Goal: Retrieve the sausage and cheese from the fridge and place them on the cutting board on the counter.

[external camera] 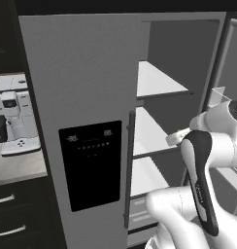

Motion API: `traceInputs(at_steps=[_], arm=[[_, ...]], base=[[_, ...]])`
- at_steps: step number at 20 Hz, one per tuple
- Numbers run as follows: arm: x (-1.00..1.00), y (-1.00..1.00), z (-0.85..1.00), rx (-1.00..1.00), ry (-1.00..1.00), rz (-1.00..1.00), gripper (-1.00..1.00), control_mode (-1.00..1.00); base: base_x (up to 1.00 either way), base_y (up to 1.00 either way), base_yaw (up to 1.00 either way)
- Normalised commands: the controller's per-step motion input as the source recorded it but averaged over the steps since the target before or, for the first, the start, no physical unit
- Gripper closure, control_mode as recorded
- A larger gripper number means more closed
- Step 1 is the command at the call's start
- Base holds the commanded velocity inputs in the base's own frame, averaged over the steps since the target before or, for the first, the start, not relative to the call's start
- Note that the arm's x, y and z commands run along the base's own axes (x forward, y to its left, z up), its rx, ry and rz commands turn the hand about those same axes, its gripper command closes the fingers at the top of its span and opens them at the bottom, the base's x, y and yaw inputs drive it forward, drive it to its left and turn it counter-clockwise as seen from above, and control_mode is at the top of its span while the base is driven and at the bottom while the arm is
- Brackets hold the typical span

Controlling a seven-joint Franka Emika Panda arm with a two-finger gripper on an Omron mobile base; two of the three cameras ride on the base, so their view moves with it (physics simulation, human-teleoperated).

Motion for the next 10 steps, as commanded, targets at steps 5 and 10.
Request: traceInputs(at_steps=[5,10], arm=[[-0.16,0.00,-0.03,0.00,0.00,0.00,1.00,-1.00],[0.00,0.00,0.00,0.00,0.00,0.00,1.00,1.00]], base=[[0.00,0.00,0.00],[-0.18,0.00,0.00]])
